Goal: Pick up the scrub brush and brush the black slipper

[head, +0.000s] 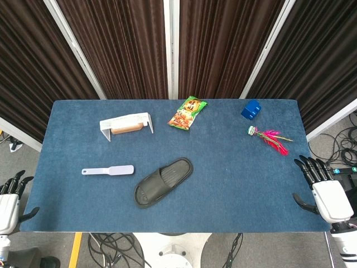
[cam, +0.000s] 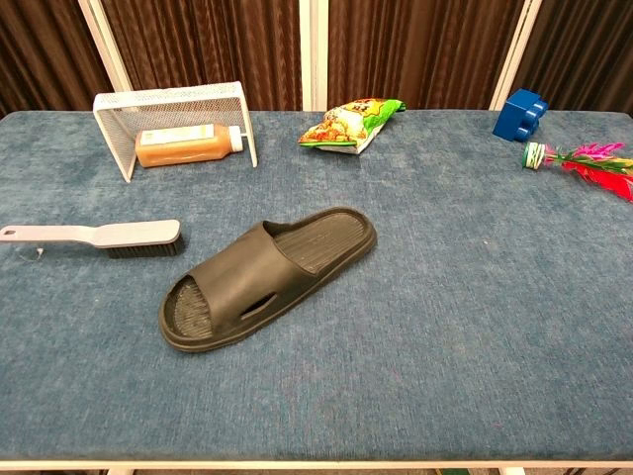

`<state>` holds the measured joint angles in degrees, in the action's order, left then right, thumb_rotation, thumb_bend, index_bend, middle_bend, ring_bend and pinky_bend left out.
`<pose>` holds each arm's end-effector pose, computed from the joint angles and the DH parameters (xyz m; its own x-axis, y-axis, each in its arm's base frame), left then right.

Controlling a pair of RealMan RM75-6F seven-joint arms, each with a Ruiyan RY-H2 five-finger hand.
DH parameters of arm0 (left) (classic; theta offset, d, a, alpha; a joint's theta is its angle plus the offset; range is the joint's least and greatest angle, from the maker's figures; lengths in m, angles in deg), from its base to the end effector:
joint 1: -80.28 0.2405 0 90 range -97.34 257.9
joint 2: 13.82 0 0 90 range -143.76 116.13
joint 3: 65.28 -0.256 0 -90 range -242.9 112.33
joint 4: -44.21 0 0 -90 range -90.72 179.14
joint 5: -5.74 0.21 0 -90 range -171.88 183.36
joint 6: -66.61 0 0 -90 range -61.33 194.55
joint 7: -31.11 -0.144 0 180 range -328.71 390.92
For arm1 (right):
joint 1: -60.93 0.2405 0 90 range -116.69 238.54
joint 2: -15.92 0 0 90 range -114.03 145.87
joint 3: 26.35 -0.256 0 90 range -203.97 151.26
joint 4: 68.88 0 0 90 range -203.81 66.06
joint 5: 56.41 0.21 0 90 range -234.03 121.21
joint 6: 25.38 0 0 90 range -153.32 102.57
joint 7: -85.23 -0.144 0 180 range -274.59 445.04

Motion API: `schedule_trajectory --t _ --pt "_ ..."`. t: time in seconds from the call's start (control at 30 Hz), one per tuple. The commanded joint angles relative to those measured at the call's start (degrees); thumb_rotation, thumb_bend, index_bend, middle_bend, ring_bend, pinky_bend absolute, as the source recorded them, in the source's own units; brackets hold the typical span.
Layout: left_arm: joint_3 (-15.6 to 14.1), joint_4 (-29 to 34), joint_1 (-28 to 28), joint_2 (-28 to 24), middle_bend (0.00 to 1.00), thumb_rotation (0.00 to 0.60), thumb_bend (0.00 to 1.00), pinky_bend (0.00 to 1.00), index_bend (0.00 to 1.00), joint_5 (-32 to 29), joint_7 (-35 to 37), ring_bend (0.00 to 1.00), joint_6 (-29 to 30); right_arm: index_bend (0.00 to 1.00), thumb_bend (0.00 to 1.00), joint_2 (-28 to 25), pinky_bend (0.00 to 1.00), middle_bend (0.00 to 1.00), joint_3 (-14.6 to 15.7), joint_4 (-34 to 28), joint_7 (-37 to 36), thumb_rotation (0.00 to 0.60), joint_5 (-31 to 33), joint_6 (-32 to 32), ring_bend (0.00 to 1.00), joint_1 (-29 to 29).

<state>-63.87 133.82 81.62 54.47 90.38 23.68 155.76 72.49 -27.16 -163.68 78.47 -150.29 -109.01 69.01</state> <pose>-0.3322 0.1408 0.1470 0.4910 0.0138 0.8711 0.8647 0.1143 -0.4892 -0.2887 -0.1884 0.1803 0.3881 -0.0501 0.9203 -0.9088 -0.1866 0.3731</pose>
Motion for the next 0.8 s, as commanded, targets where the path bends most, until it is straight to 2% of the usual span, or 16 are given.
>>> schedule_trajectory --t 0.03,0.33,0.47,0.57,0.73,0.8 --pt "-0.1 -0.1 0.0 0.1 0.23 0.600 0.10 0.30 0.28 0.0 -0.2 0.21 -0.2 0.00 0.21 0.1 0.00 0.04 -0.1 0.0 0.1 0.600 0.0 -0.1 0.00 0.1" --pt "0.9 0.1 -2.9 -0.1 0.23 0.600 0.10 0.30 0.28 0.5 1.0 0.21 -3.5 0.00 0.21 0.1 0.00 0.03 -0.4 -0.1 0.3 0.600 -0.2 -0.9 0.00 -0.1" --pt "2.9 0.6 -8.3 -0.7 0.23 0.600 0.10 0.30 0.29 -1.1 3.8 0.21 -11.3 0.00 0.21 -0.3 0.00 0.03 -1.0 -0.4 0.5 0.600 -0.2 -1.1 0.00 0.3" --pt "4.6 -1.2 -12.9 0.3 0.28 0.600 0.10 0.30 0.32 -2.9 3.8 0.23 -17.7 0.00 0.21 -0.5 0.00 0.03 -1.4 -0.6 0.7 0.600 -0.1 -1.1 0.00 0.6" --pt "6.3 -3.3 -20.7 1.5 0.38 0.600 0.14 0.31 0.37 -10.3 4.3 0.32 -33.1 0.00 0.21 -0.8 0.00 0.03 -1.6 -0.6 1.0 0.600 0.6 -0.3 0.00 0.9" --pt "6.5 -5.8 -23.6 2.9 0.44 0.600 0.18 0.38 0.40 -12.1 2.1 0.39 -37.3 0.00 0.21 -0.8 0.00 0.03 -1.6 -0.5 1.0 0.600 0.9 -0.1 0.00 0.9"
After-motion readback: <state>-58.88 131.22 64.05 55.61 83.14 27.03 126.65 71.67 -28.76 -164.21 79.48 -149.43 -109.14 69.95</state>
